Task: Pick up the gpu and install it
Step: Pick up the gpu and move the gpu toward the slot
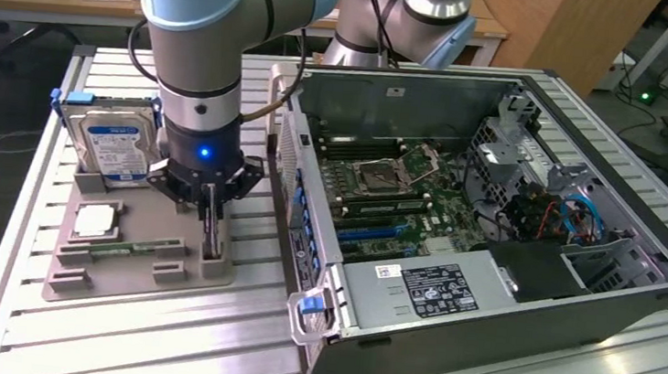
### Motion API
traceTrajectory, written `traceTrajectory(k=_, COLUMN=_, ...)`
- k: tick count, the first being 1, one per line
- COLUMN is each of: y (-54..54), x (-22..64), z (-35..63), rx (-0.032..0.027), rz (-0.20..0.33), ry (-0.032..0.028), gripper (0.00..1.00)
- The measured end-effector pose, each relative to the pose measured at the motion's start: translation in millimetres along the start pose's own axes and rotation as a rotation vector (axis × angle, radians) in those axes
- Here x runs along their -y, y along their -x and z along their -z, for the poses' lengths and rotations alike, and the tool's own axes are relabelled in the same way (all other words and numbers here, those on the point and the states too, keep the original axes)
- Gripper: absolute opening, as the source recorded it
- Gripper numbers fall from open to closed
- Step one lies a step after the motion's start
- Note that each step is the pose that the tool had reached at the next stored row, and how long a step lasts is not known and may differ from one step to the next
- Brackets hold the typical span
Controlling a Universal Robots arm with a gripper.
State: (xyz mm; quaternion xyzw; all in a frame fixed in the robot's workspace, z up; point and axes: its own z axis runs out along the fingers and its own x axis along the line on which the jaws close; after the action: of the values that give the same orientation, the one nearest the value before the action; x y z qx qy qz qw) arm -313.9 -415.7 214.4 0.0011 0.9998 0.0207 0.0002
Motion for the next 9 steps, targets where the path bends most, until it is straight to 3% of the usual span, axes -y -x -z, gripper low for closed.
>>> traceTrajectory(k=3, y=-0.1, x=-0.2, z=6.1, rx=-0.0002, rz=0.000, ry=0.0001, gripper=0.27)
traceTrajectory(k=9, y=0.0, x=-1.2, z=29.8, rx=-0.0001, rz=0.000, ry=0.0004, gripper=0.27)
